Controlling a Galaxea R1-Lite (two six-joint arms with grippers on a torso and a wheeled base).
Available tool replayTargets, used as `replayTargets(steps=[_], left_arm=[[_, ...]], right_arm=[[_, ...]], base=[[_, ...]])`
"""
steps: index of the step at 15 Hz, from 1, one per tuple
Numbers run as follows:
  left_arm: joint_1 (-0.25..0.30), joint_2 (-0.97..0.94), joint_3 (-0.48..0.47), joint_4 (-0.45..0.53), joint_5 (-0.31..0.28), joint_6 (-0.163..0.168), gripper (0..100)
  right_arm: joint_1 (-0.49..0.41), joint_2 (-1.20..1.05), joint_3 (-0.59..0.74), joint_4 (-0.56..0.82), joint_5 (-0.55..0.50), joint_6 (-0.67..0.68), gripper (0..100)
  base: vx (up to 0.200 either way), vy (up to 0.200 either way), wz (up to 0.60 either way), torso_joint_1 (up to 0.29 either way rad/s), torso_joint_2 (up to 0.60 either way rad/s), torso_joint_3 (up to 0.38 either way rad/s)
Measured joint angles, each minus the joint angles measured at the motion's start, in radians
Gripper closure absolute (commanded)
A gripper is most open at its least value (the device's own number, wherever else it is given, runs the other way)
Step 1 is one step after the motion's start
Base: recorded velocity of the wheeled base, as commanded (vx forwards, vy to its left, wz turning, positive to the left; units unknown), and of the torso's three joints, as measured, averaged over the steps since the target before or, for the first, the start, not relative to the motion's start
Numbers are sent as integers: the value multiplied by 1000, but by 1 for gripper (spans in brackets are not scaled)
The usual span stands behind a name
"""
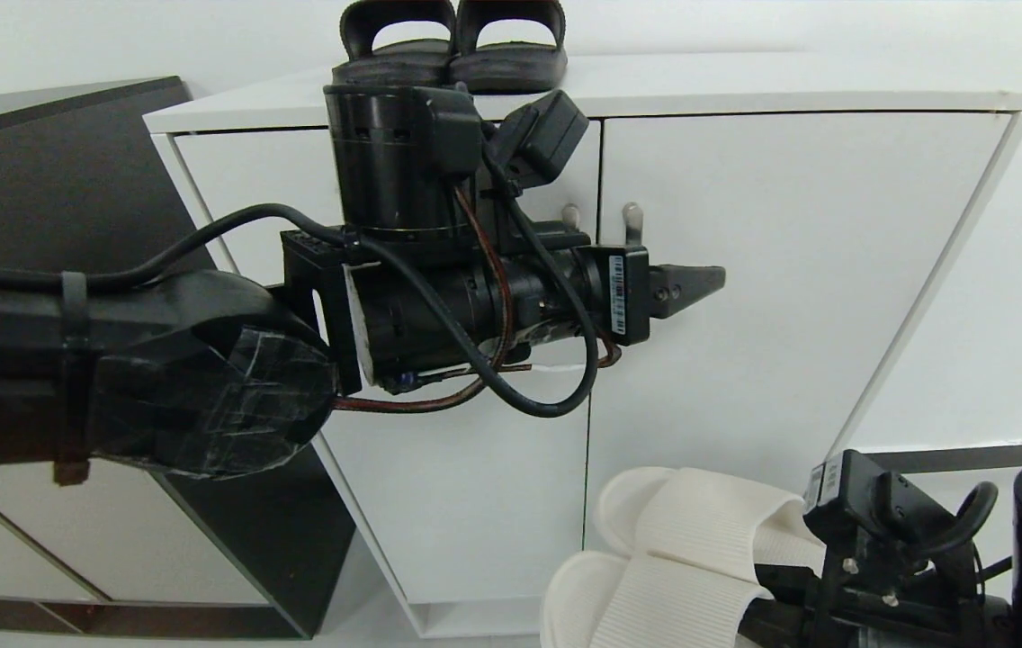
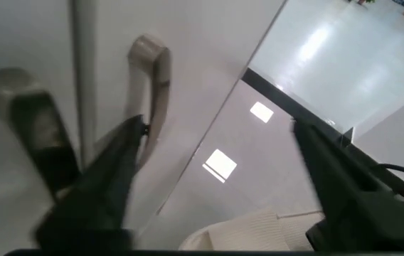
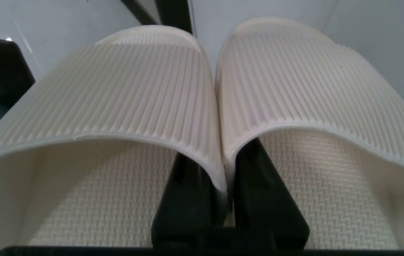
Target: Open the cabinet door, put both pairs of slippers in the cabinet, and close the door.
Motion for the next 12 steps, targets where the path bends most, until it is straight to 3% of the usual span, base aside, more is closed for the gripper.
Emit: replayTargets(steps=[3,5,8,12], left_arm=[[-1,3,0,5,-1,0,100],[-1,2,6,2,-4,0,100],[-4,-14,33,-4,-5,-3,100],[-29,-97,137,-1,-17,-15,100]], right_arm=[[17,-3,19,-1,31,0,100],[23,-21,36,3,120,0,100],[35,-55,66,5,170,-2,100],[45,-86,93,7,194,-2,100]], base=[[0,0,0,0,0,0],[0,0,0,0,0,0],[0,0,0,0,0,0],[0,0,0,0,0,0]])
